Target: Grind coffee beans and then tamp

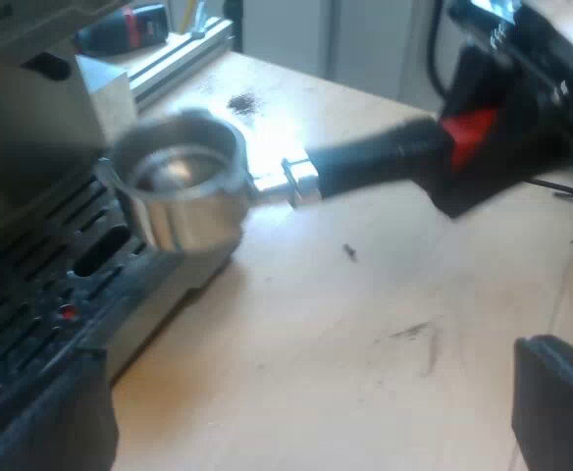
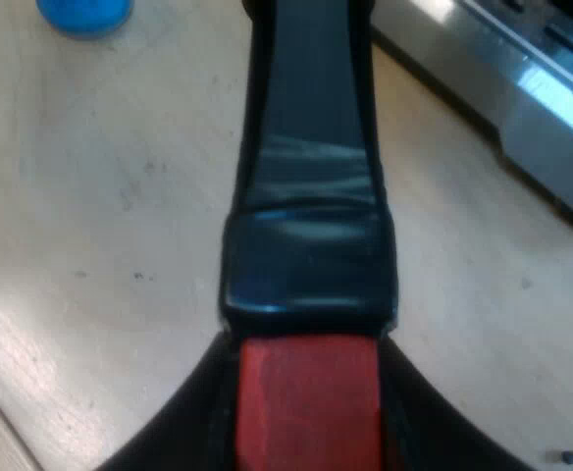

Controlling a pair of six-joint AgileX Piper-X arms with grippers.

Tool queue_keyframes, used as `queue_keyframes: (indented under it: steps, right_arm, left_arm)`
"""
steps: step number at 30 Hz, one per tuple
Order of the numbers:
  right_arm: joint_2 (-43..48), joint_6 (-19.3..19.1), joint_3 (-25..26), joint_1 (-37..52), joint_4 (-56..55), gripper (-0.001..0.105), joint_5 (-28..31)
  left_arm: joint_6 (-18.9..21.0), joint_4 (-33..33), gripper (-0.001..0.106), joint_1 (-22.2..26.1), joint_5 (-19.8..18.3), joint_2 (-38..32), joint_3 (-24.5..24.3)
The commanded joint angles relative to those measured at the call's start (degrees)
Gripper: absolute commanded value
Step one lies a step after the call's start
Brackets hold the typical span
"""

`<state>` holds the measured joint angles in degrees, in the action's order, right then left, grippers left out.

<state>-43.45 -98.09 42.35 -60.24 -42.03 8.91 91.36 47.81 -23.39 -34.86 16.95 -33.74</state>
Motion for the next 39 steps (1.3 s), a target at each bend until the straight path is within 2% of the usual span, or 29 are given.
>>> queue_keyframes:
  steps: [1, 3, 7, 8, 11, 15, 23, 27, 32, 36, 37, 39]
  right_arm:
    - [0.18, -0.61, -5.20, -0.04, 6.87, 0.000, -0.22]
    - [0.18, -0.49, -8.78, -0.04, 10.40, 0.000, -1.67]
    - [0.07, -0.49, -11.08, -0.04, 12.69, 0.000, -2.56]
    - [-0.71, -0.49, -13.18, -0.04, 14.77, 0.000, -2.82]
    - [-3.82, -0.49, -15.05, -0.04, 17.71, 0.000, -2.97]
    - [-8.77, -0.49, -15.20, -0.04, 22.26, 0.000, -3.18]
    - [-17.10, -0.67, -15.20, -0.04, 27.48, 0.000, -3.18]
    - [-19.91, -0.67, -15.20, -0.04, 29.32, 0.000, -3.18]
    - [-21.98, -0.67, -15.20, -0.04, 30.62, 0.000, -3.18]
    - [-23.23, -0.67, -15.20, -0.04, 30.61, 0.000, -3.18]
    - [-23.49, -0.67, -15.20, -0.04, 30.61, 0.001, -3.18]
    - [-24.38, -0.67, -15.20, -0.04, 30.61, 0.012, -3.18]
  left_arm:
    - [-0.38, -0.07, 0.083, -0.21, 0.42, -0.07, -0.46]
    - [-0.38, -0.07, 0.083, -0.21, 0.42, 0.14, -0.35]
    - [-0.38, -0.17, 0.083, -0.21, 0.42, 0.72, 0.60]
    - [-0.38, -0.31, 0.083, -0.21, 0.42, 1.02, 1.40]
    - [-0.38, -1.70, 0.083, -0.21, 0.42, 2.94, 5.25]
    - [-0.38, -6.22, 0.083, -0.21, 0.42, 6.82, 8.82]
    - [-0.38, -7.12, 0.083, -0.21, 0.84, 15.47, 8.85]
    - [-0.38, -12.35, 0.083, -0.21, 1.49, 22.79, 8.85]
    - [-0.38, -15.85, 0.083, -0.21, 2.15, 25.90, 8.85]
    - [-0.38, -16.15, 0.083, -0.21, 2.15, 26.11, 8.85]
    - [-0.38, -15.99, 0.083, -0.21, 2.15, 26.11, 8.85]
    - [-0.38, -15.96, 0.083, -0.21, 2.15, 26.11, 8.85]
